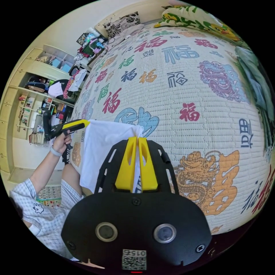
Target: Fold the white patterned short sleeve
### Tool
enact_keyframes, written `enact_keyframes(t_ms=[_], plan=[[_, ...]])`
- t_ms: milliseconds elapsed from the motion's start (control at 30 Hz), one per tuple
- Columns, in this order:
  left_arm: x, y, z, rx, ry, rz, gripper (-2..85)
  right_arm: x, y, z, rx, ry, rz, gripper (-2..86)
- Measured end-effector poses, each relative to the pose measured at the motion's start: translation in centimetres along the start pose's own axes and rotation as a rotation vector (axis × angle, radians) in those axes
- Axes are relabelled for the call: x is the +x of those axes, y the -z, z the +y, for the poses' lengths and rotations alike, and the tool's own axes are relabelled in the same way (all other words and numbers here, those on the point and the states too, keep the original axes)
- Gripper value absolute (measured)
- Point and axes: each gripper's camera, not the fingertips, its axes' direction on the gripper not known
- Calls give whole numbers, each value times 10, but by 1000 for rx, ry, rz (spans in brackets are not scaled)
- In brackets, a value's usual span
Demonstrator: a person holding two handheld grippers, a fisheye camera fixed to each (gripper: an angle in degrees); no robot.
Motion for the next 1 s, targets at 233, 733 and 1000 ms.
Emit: enact_keyframes(t_ms=[233,733,1000], plan=[[-35,-11,4,25,82,-2,47,4,34,28,-76,23,96,36],[-38,-34,108,-65,13,126,1,-17,64,164,-213,-25,-70,7],[-95,-40,114,-67,106,178,7,2,90,193,-239,-85,-161,18]])
